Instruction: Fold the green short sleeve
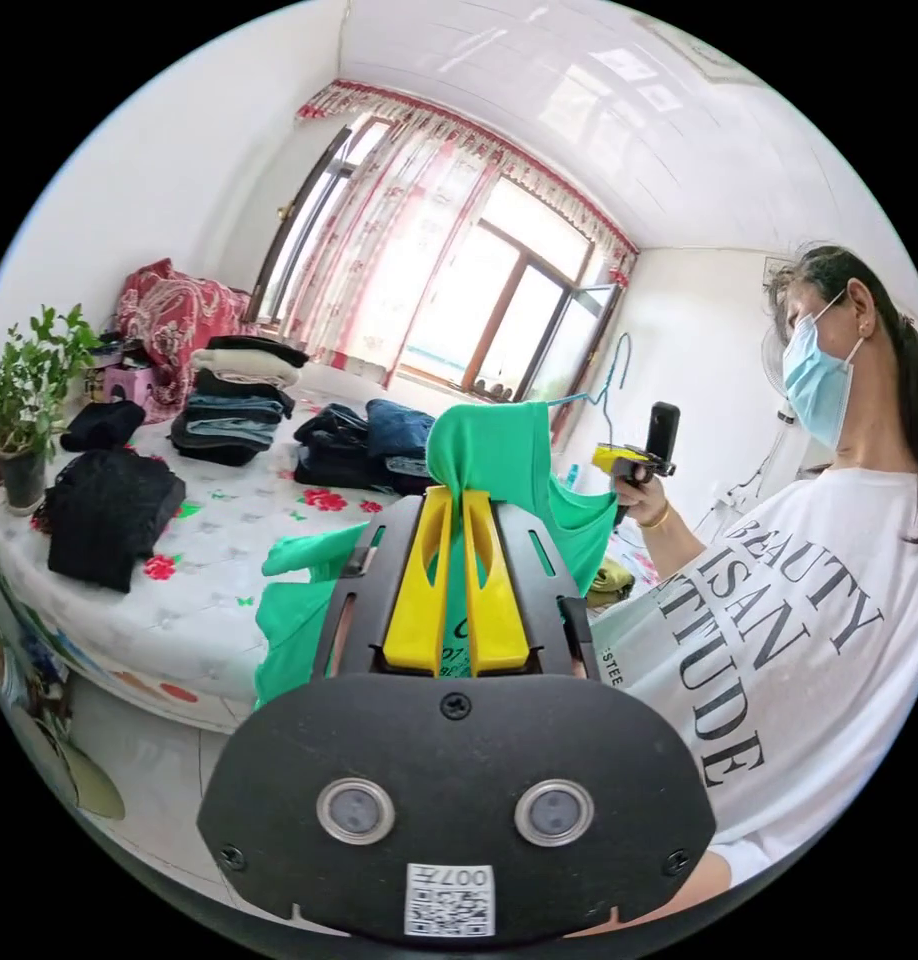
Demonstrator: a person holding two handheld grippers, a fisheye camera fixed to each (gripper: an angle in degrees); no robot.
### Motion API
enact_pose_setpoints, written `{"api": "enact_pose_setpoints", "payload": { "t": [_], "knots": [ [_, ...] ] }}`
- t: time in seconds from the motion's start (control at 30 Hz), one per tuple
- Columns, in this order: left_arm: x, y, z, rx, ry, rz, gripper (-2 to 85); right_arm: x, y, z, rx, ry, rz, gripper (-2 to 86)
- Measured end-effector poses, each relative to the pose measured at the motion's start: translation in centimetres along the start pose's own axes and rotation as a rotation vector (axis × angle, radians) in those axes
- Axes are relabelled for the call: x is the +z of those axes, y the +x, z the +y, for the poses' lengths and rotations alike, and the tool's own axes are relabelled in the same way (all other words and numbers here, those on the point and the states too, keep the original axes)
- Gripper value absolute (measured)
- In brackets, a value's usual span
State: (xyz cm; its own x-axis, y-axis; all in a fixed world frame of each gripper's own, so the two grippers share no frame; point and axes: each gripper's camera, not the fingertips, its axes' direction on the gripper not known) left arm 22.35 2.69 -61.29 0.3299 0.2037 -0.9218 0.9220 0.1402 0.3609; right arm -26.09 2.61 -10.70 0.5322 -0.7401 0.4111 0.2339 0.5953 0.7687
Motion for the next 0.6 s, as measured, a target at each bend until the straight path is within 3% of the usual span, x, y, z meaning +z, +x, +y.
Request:
{"api": "enact_pose_setpoints", "payload": {
  "t": [0.07,0.17,0.33,0.6],
  "knots": [
    [4.5,-1.0,-2.1,0.006,-0.026,0.057,-0.8,-2.6,2.6,2.0,0.059,0.016,0.142,-0.2],
    [8.3,-3.7,-3.7,-0.073,-0.021,0.004,-0.8,-5.3,6.5,3.5,0.103,0.013,0.165,-0.3],
    [10.0,-10.6,-3.6,-0.276,0.085,-0.011,-0.9,-12.2,14.9,6.8,0.203,0.100,0.020,-0.3],
    [12.4,-20.0,-3.8,-0.464,0.082,-0.079,-0.9,-18.8,22.7,11.5,0.299,0.273,-0.145,-0.3]
  ]
}}
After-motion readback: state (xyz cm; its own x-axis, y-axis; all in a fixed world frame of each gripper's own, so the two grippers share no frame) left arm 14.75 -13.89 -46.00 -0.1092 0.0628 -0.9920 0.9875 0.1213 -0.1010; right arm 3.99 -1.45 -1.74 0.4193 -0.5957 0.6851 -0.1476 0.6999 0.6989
